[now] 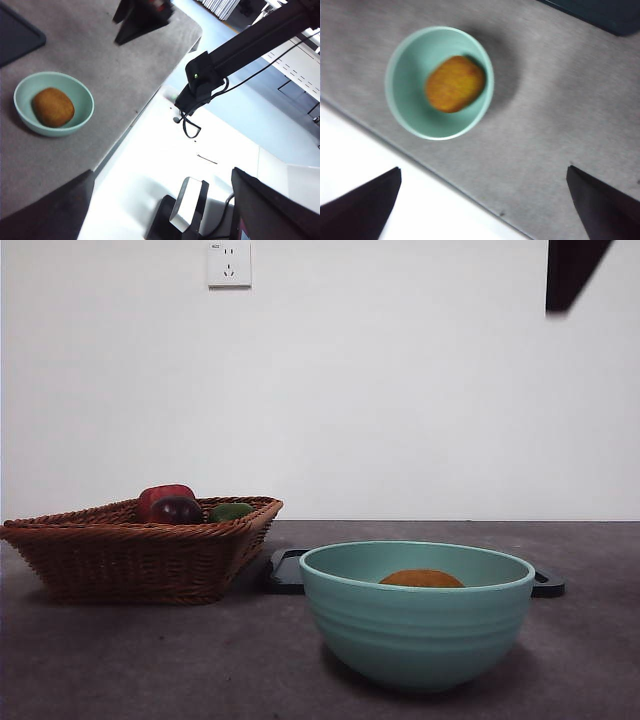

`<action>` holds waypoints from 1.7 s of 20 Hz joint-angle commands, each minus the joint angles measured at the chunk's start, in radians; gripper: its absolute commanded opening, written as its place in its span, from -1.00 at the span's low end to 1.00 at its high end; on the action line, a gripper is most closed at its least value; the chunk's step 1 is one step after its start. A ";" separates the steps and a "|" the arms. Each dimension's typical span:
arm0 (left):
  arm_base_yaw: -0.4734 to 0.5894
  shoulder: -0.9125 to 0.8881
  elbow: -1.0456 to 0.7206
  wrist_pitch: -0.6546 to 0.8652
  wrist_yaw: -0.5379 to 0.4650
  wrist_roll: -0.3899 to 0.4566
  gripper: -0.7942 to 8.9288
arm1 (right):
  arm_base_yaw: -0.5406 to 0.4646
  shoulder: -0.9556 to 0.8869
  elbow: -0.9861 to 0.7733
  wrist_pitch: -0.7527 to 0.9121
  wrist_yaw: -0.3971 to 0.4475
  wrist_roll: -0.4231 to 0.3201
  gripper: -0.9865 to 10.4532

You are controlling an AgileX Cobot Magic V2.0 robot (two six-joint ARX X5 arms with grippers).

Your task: Pick up the wifruite, put it on the bowl, pick up the plate, put it on desk

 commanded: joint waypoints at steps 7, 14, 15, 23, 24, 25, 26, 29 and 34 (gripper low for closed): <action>-0.011 0.003 0.013 0.013 -0.099 0.039 0.60 | 0.006 0.165 0.018 0.074 0.032 -0.018 0.20; -0.011 0.003 0.013 0.014 -0.132 0.043 0.60 | 0.006 0.306 0.018 0.138 0.032 -0.054 0.20; -0.011 0.003 0.016 0.014 -0.133 0.045 0.60 | 0.006 0.327 0.018 0.140 0.032 -0.065 0.20; -0.010 0.003 0.118 -0.039 -0.286 0.114 0.58 | 0.006 0.473 0.018 0.189 0.031 -0.102 0.20; -0.011 0.003 0.126 -0.053 -0.318 0.114 0.58 | 0.006 0.483 0.017 0.198 0.030 -0.102 0.20; -0.010 0.003 0.128 -0.066 -0.335 0.114 0.58 | 0.006 0.494 0.017 0.204 0.027 -0.103 0.20; -0.010 0.003 0.128 -0.079 -0.341 0.114 0.58 | 0.006 0.507 0.016 0.211 0.026 -0.104 0.20; -0.011 0.003 0.128 -0.091 -0.342 0.113 0.58 | 0.006 0.542 0.010 0.237 -0.002 -0.104 0.04; -0.011 0.003 0.128 -0.091 -0.342 0.113 0.58 | 0.012 0.580 0.006 0.261 -0.048 -0.104 -0.42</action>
